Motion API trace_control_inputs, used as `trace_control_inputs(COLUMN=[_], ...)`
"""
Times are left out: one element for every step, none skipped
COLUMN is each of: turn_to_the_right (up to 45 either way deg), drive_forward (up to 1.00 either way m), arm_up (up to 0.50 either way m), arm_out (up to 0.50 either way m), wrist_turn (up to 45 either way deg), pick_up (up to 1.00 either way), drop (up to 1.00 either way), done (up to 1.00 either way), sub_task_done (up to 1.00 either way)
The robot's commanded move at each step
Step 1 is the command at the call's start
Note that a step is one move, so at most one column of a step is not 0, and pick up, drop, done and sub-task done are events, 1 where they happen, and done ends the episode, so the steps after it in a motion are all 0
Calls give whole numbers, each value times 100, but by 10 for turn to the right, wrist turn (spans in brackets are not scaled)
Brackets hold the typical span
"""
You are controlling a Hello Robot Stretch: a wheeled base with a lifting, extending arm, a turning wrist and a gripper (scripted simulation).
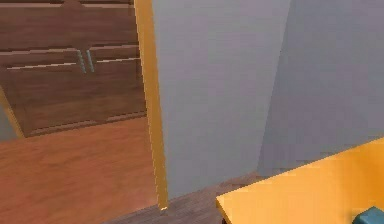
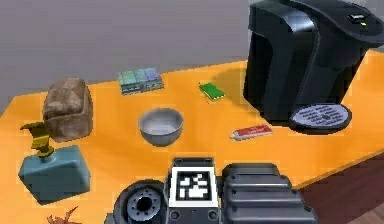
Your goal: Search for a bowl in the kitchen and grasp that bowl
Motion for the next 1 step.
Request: trace_control_inputs(turn_to_the_right=[0], drive_forward=[0], arm_up=[0], arm_out=[22], wrist_turn=[0], pick_up=[0], drop=[0], done=[0], sub_task_done=[0])
